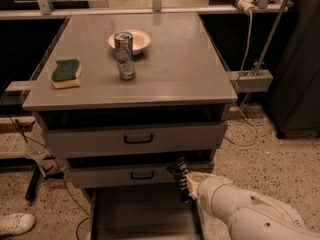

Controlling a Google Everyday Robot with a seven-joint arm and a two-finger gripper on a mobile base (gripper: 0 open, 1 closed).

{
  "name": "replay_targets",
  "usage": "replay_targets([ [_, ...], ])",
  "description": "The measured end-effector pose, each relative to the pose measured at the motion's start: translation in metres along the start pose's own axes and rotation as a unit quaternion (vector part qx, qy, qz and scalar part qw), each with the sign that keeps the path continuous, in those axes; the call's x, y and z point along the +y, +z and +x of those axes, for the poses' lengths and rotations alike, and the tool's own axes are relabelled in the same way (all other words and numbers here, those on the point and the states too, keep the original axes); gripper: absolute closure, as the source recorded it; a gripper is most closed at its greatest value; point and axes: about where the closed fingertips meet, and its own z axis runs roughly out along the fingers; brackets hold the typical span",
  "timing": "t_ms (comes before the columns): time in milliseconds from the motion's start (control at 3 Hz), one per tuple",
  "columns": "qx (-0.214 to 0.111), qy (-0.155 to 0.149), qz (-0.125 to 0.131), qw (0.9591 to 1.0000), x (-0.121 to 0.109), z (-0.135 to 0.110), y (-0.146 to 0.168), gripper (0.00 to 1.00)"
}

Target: Pick rxbar chocolate from bottom drawer and place on counter

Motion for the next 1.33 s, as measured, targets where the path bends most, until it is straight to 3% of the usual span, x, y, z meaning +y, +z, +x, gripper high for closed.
replay_targets([
  [667, -0.010, -0.002, 0.005, 0.9999, -0.001, -0.011, -0.006, 1.00],
  [1000, -0.027, -0.019, 0.025, 0.9992, -0.009, -0.037, -0.028, 1.00],
  [1333, -0.047, -0.037, 0.051, 0.9969, -0.023, -0.081, -0.057, 1.00],
])
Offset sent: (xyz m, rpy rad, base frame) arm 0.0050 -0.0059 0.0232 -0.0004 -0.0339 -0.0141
